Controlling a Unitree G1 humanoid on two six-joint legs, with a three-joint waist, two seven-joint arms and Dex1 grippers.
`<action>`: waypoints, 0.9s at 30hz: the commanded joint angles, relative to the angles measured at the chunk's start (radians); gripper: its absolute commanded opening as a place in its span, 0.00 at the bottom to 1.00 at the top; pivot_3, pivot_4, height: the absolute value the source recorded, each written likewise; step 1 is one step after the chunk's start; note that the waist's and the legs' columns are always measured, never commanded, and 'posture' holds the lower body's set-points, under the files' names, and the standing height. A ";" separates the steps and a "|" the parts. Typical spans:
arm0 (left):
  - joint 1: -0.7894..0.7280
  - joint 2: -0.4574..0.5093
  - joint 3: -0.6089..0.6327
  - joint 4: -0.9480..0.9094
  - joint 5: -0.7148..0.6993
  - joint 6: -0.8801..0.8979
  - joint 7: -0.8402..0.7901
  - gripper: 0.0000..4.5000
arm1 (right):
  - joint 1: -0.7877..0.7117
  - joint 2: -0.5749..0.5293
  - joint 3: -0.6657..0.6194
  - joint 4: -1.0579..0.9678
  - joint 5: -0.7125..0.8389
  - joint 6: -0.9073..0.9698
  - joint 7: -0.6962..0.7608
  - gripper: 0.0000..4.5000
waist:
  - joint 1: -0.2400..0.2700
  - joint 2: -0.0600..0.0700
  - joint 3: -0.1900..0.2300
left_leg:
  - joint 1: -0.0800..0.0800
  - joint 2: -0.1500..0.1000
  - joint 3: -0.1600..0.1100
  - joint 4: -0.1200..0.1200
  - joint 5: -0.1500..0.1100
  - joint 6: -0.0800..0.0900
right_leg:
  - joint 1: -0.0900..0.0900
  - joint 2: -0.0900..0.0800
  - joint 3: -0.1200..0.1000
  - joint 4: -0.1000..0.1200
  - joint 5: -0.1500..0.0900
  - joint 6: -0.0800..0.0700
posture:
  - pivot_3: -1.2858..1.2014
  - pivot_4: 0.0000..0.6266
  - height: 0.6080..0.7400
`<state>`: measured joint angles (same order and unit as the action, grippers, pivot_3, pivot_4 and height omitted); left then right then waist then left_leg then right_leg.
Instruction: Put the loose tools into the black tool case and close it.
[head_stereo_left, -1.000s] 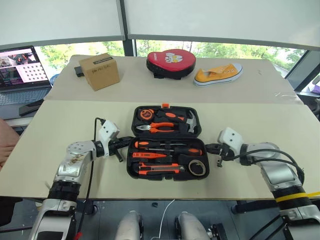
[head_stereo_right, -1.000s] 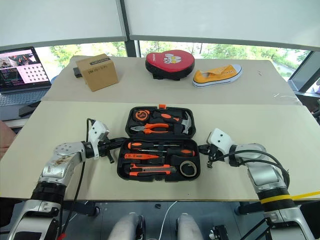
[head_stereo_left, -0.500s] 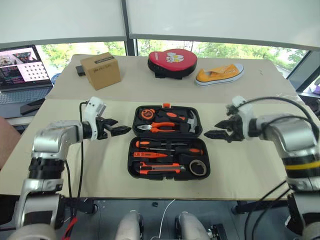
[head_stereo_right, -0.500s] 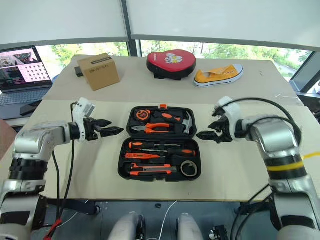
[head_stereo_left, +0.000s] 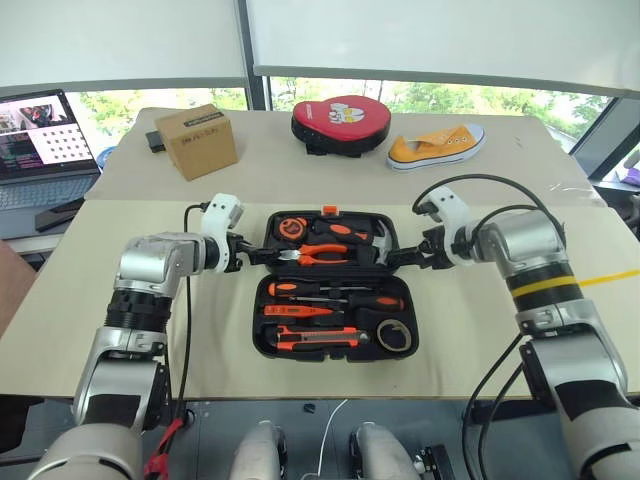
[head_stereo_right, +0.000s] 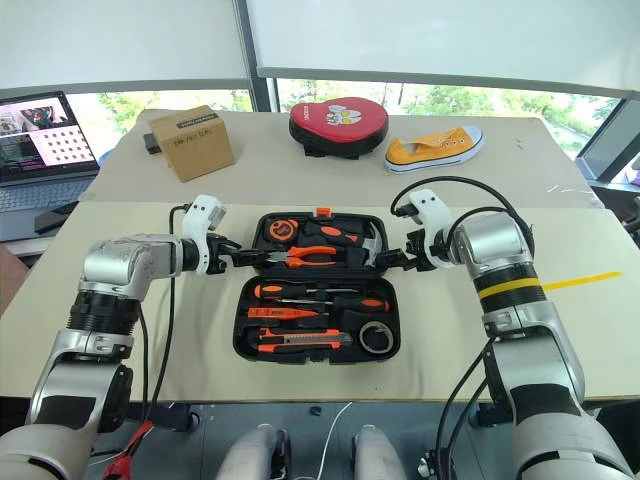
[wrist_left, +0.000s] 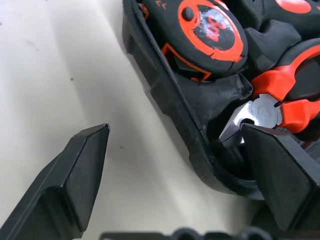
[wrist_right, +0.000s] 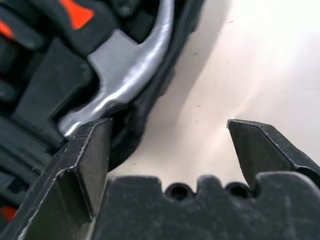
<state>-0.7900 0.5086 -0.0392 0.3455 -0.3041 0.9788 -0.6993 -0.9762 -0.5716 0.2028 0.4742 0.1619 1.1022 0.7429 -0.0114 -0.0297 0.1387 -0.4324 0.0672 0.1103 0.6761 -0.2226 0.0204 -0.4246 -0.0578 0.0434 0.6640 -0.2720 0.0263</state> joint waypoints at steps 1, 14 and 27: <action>-0.030 -0.013 -0.023 0.004 0.018 -0.017 0.000 0.94 | -0.028 0.014 0.006 0.012 -0.023 0.006 -0.023 0.64 | 0.000 0.000 0.000 | 0.000 0.000 0.000 0.000 0.000 0.000 | 0.000 0.000 0.000 0.000 0.000 0.000 | 0.52 0.24 1.00; -0.022 -0.060 0.028 0.132 0.011 -0.114 -0.014 0.17 | -0.010 0.070 -0.080 0.074 0.006 -0.069 -0.052 0.00 | 0.005 0.000 -0.001 | 0.009 0.000 0.000 0.002 0.002 0.001 | 0.010 0.000 0.000 0.001 0.003 0.001 | 0.52 0.24 1.00; 0.293 -0.093 0.287 -0.145 -0.068 -0.747 0.012 0.15 | 0.529 -0.082 -0.156 -0.381 -0.139 -1.226 0.003 0.00 | -0.001 0.001 0.002 | -0.002 0.000 0.000 -0.001 0.002 0.000 | -0.002 -0.001 0.001 -0.001 0.003 0.002 | 0.52 0.24 1.00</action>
<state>-0.5044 0.3980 0.1234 0.2615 -0.3559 0.3325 -0.7423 -0.4934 -0.6003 0.0672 0.1421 0.0835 0.0689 0.7398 -0.0129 -0.0289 0.1405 -0.4347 0.0668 0.1105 0.6752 -0.2207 0.0208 -0.4264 -0.0591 0.0445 0.6626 -0.2688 0.0279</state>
